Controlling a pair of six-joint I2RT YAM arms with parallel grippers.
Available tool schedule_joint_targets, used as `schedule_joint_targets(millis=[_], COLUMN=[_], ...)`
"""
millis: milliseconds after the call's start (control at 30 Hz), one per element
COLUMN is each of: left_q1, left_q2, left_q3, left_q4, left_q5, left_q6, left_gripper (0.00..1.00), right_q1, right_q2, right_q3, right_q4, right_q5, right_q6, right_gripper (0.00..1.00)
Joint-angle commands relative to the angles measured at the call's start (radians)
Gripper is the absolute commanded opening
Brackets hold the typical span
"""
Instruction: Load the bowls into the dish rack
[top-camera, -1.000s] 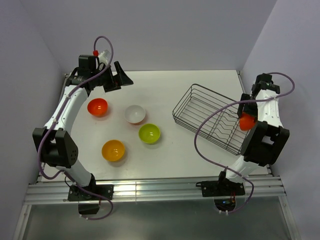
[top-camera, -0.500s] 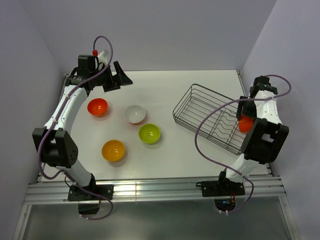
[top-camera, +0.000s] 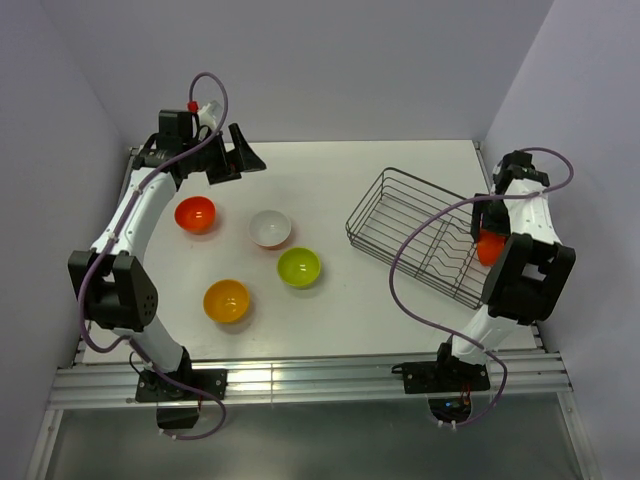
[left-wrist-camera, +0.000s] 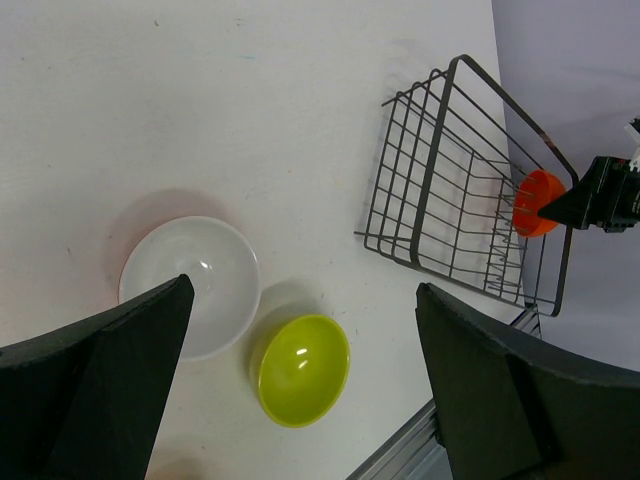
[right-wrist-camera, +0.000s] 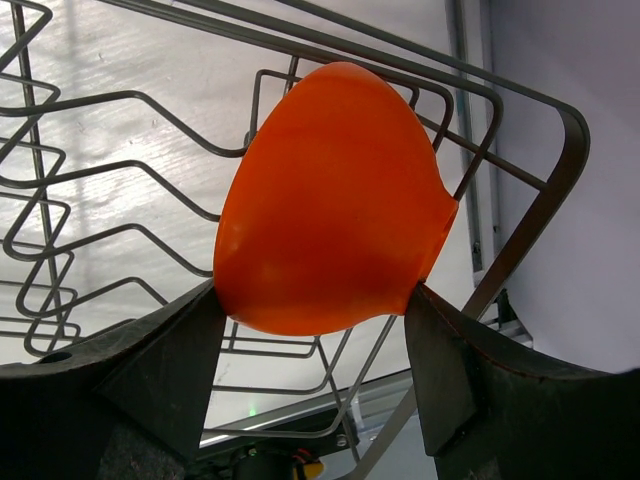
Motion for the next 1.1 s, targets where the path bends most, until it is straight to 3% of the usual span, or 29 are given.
schedule_joint_targets(millis=[0,467,667,867,1067], left_q1=[0.004,0.004,0.004,0.004,0.003], left_q2=[0.005,0.011,0.014,0.008,-0.012], left_q3=[0.039,0.041,0.042,0.026,0.003], left_q4=[0.001,-0.007,-0.005,0.003,0.023], left_q5=[0.021,0.030,0.029,0.032,0.029], left_q6=[0.020,0.021,0.023,0.020,0.020], left_gripper=[1.00,1.00,1.00,0.99,0.99], right_q1=[0.021,0.079,0.081,0.087,0.096], right_q2=[0.043,0.087,0.097,0.083,0.072], right_q3=[0.005,0.020,0.042,0.045,0.052], right_q4=[0.050,0.025,0.016,0.013,0.007], right_q5=[-0.023,0.007,0.010,0.010,0.012], right_q6=[-0.029,-0.039,-0.023,-0.011,-0.002], right_gripper=[0.00,0.00,0.22,0.58,0.73])
